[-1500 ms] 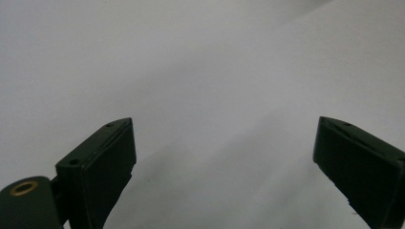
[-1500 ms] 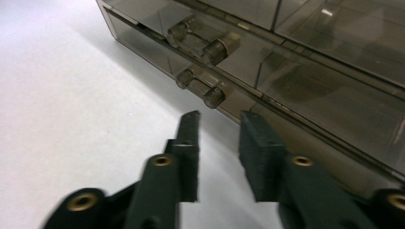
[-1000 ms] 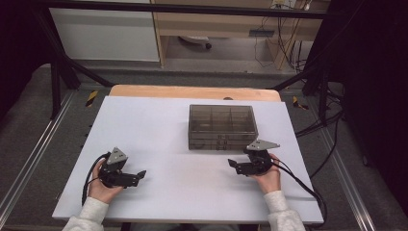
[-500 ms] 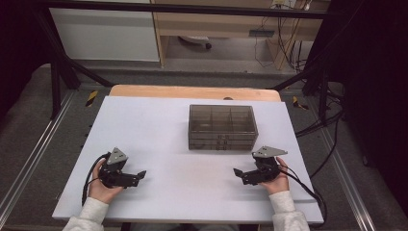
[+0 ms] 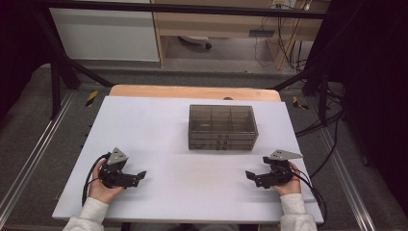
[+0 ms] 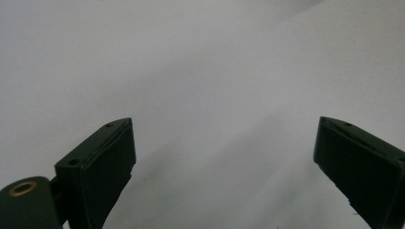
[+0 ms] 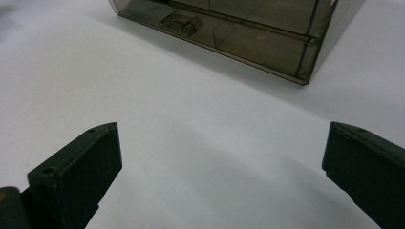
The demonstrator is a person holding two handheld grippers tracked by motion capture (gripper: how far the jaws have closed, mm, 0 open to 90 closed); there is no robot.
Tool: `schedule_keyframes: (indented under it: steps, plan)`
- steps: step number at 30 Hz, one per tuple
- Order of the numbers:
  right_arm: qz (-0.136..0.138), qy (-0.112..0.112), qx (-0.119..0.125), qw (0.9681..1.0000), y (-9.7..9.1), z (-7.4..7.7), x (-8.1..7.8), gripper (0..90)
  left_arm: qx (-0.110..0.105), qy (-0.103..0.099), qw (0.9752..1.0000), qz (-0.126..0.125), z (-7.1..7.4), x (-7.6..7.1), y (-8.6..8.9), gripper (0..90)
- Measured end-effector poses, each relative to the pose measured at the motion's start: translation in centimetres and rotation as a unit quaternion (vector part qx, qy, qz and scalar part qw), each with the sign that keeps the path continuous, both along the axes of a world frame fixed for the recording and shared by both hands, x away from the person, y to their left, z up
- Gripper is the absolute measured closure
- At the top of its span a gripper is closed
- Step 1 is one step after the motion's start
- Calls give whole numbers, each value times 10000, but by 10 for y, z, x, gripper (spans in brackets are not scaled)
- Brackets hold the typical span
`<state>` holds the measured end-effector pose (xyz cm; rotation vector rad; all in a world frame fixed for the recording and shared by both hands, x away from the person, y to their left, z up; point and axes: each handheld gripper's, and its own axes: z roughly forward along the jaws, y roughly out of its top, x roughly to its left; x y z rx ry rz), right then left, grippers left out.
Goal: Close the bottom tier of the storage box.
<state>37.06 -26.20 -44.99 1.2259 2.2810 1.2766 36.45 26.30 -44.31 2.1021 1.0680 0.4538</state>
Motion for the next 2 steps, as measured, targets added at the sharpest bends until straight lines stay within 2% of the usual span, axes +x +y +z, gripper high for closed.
schedule_keyframes:
  steps: [2]
  plan:
    - [-11,15,3,10000,-1,0,0,5,-3,0,10000,-2,0,0,0,69]
